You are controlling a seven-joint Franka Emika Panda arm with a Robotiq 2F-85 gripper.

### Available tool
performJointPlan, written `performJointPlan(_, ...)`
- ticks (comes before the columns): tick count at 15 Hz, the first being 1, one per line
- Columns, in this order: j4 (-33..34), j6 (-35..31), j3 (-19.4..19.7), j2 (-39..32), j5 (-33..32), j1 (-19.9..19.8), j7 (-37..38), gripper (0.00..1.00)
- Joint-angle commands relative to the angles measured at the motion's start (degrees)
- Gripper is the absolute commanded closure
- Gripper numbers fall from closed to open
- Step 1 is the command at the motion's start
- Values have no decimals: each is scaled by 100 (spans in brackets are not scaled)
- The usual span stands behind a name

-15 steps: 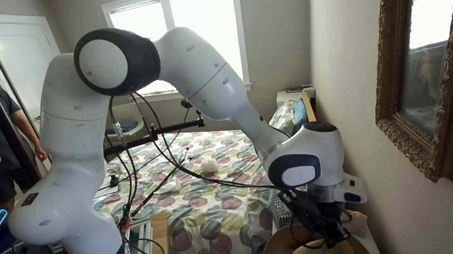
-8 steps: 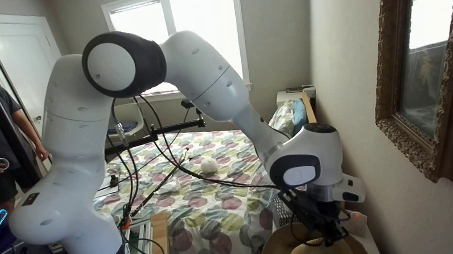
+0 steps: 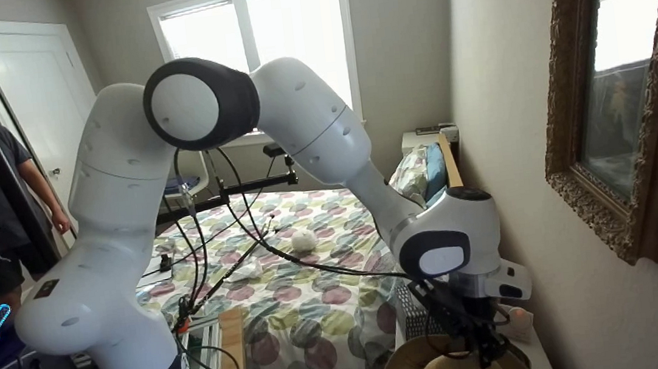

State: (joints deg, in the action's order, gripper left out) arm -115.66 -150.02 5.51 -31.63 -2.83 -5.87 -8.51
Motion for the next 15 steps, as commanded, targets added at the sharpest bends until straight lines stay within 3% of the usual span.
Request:
performJointPlan(1,225,341,-375,381,496,-367,-114,27)
performJointPlan(4,87,786,-732,1184,1163,-811,-692,6)
performJointPlan(6,11,1194,-759,1698,1485,-1020,-1234,0)
performJointPlan(10,-70,2856,-406,2789,1930,-1271,-2790,0)
performJointPlan(15,-165,4956,484,4017,1464,-1170,-4328,0)
